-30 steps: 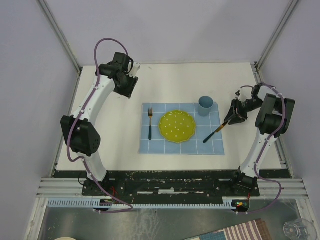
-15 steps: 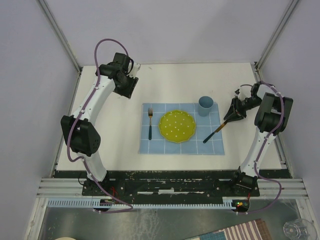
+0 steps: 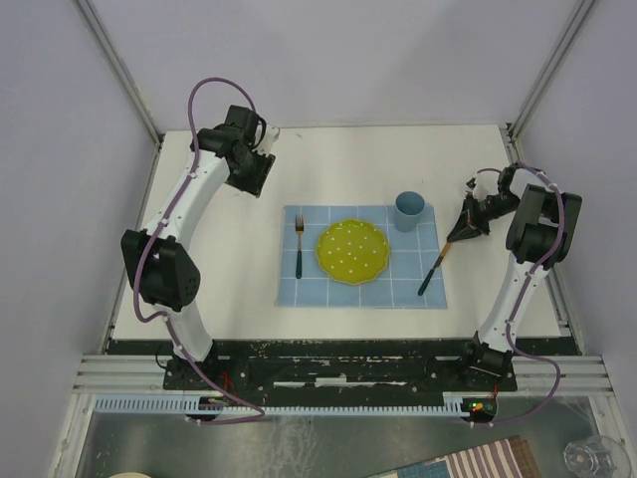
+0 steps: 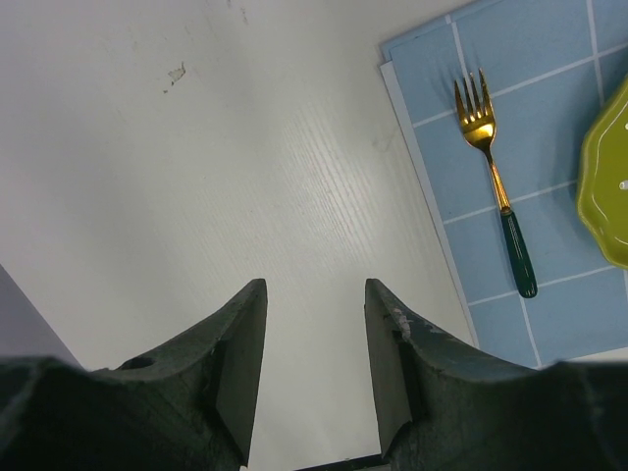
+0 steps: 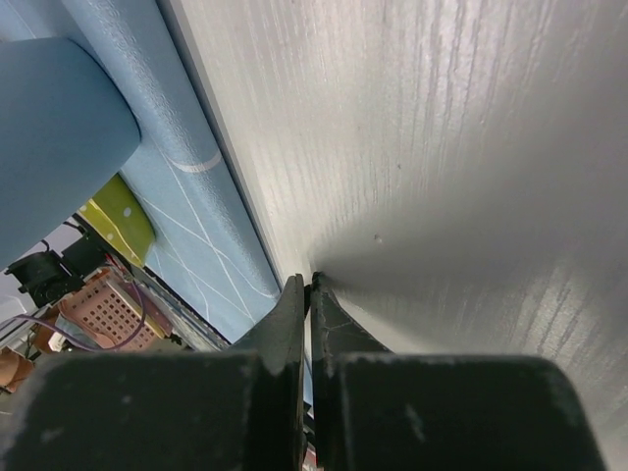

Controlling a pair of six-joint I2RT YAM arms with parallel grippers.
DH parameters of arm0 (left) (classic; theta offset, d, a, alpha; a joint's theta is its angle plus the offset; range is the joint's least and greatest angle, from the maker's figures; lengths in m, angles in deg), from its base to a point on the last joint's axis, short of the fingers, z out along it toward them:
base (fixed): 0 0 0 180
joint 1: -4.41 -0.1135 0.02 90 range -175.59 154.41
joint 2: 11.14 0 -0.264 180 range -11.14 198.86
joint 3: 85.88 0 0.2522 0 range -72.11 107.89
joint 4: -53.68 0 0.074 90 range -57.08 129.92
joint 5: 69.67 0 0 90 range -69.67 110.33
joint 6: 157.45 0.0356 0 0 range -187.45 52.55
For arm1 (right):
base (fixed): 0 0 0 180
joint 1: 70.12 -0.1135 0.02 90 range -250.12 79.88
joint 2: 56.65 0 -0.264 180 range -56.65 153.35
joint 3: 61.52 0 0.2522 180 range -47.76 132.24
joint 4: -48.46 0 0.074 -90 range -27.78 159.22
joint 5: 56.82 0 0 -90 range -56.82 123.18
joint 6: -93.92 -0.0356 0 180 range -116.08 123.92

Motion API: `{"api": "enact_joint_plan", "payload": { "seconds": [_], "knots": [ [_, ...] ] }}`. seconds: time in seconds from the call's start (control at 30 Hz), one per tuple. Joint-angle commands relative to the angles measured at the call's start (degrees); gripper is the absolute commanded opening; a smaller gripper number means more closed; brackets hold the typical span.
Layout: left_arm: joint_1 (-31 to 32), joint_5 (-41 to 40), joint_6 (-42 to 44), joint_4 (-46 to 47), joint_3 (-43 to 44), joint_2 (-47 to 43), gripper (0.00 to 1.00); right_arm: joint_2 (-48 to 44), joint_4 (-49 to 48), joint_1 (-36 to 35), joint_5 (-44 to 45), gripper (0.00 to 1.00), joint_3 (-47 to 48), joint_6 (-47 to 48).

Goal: Set the dinner table for one person
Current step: Adjust the knife on the napkin.

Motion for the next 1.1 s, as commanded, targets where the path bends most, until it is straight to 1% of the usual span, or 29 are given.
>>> {"api": "enact_joint_plan", "payload": {
  "seconds": [0.0,0.3,0.57,0.9,1.07],
  "knots": [
    [-0.2,1.2,0.8,1.0,-0.1,-3.4,0.51,-2.3,-2.3,-0.3,1.9,0.02,-0.7,1.4],
    [-0.2,1.2,1.1,2.1,-1.8,-4.5,0.51,-8.0,3.1,-0.4,-0.1,0.02,1.8,4.5],
    [-0.2,1.6,0.9,2.9,-3.5,-5.4,0.51,-12.8,6.3,-0.9,-3.1,0.02,0.2,6.0],
    [-0.2,2.2,0.8,3.1,-3.5,-5.3,0.51,-13.6,3.6,-5.4,-3.4,0.02,-5.6,5.0],
    [-0.2,2.2,0.7,3.1,-4.2,-5.6,0.51,-13.3,1.7,-8.2,-3.2,0.02,-6.7,3.8]
  ]
}}
